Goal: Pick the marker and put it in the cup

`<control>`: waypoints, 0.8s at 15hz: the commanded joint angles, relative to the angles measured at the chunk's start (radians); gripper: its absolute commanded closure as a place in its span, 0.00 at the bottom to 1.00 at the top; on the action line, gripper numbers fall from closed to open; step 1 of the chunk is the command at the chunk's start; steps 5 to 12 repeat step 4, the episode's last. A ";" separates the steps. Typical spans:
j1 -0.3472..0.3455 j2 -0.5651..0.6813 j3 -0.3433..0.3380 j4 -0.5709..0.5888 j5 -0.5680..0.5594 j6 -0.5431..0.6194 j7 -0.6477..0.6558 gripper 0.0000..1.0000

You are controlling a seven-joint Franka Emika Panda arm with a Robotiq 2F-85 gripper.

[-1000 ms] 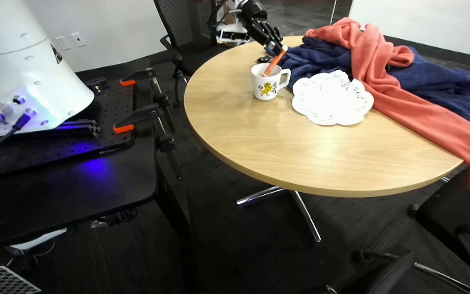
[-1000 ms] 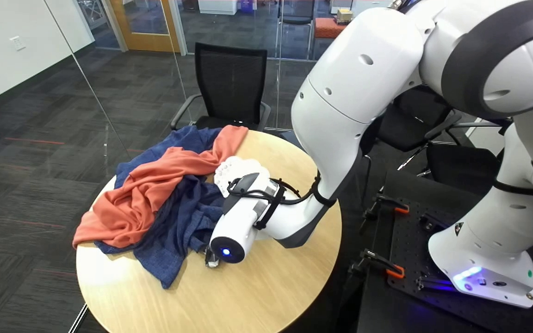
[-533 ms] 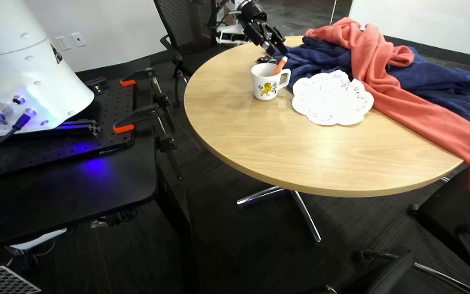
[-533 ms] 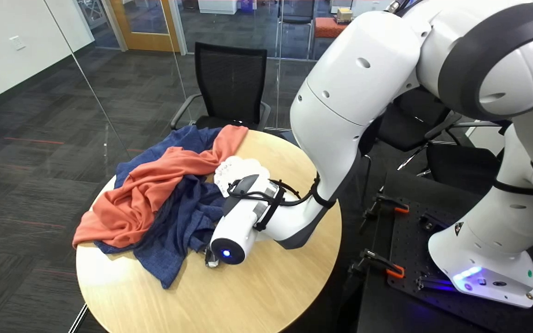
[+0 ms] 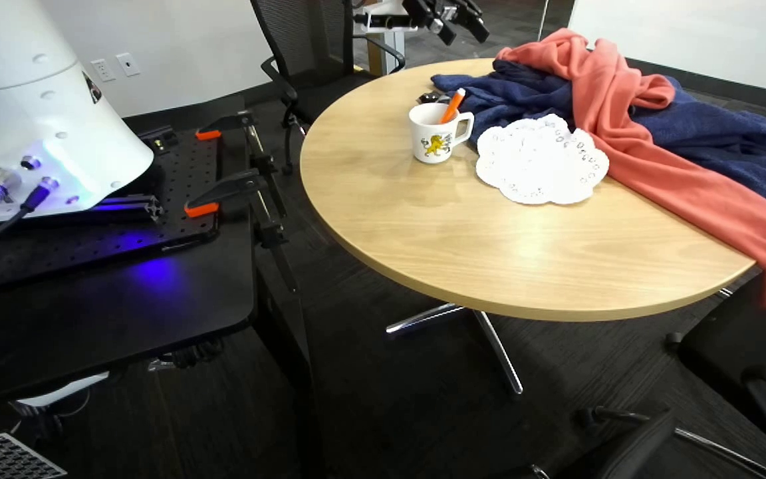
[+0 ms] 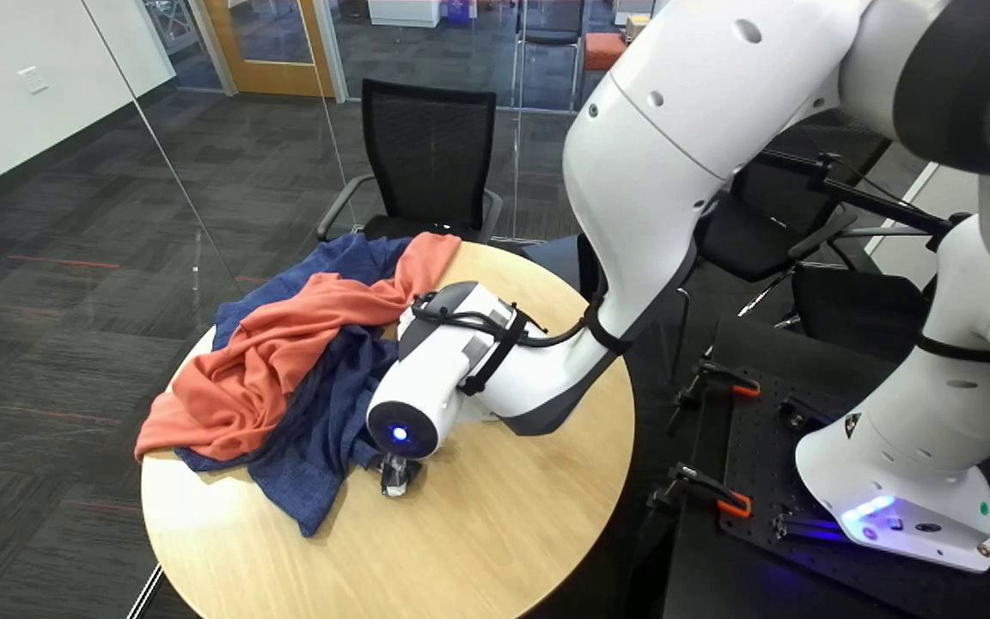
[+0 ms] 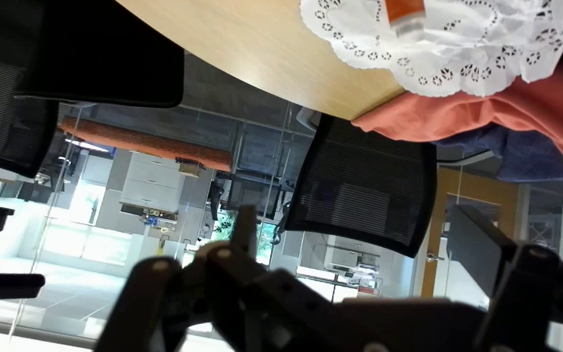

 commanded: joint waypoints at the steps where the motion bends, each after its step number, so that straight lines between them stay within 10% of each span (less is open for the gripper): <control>1: -0.016 -0.016 0.017 -0.002 -0.003 -0.008 0.000 0.00; 12: -0.016 -0.020 0.018 -0.003 -0.003 -0.008 -0.002 0.00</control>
